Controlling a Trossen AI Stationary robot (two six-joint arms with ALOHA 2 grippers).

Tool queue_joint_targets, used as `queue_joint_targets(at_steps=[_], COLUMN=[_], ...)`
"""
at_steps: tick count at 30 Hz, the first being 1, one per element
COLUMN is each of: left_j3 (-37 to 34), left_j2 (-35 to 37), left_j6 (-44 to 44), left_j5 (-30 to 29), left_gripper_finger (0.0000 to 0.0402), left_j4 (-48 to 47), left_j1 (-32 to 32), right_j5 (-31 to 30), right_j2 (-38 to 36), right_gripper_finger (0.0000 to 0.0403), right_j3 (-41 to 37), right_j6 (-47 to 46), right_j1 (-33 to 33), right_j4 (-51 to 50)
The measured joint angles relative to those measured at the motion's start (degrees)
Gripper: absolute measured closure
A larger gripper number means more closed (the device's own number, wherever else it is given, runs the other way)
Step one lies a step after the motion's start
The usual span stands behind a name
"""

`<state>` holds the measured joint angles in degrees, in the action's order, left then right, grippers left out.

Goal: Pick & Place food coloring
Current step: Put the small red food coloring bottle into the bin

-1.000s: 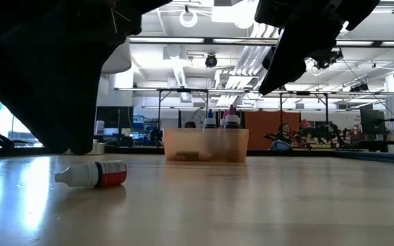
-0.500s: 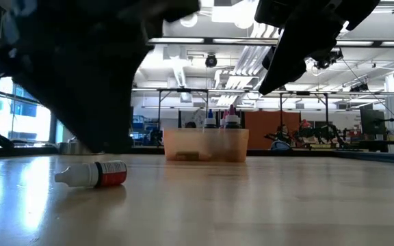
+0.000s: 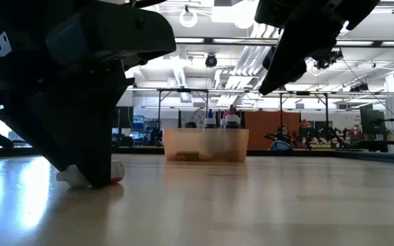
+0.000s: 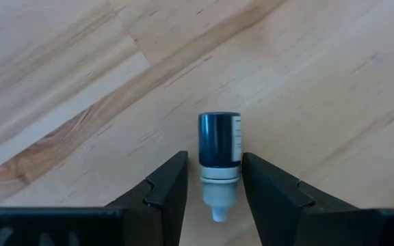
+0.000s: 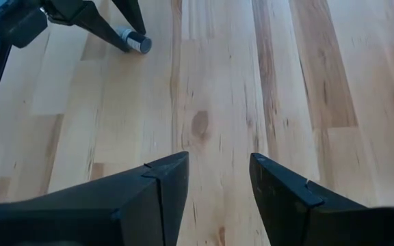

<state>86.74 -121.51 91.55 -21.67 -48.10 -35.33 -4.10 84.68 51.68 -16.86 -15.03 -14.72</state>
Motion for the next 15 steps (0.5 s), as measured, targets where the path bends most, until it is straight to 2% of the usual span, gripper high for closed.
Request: queue_joint_targets(at_steps=[7, 15], left_j3=[-0.1, -0.1], left_j2=[-0.2, -0.2], left_j6=[-0.2, -2.1], left_j5=[-2.7, -2.4], left_gripper_finger=[0.0263, 0.0263], left_j4=[1.4, 1.8], left_j1=[0.0, 0.4], right_j5=[0.0, 0.0], right_j2=[0.0, 0.0], right_gripper_finger=[0.0254, 0.0254], right_j3=[0.0, 0.0], right_j6=[-1.1, -1.1], right_j1=[0.0, 0.0], right_j4=[0.0, 0.0])
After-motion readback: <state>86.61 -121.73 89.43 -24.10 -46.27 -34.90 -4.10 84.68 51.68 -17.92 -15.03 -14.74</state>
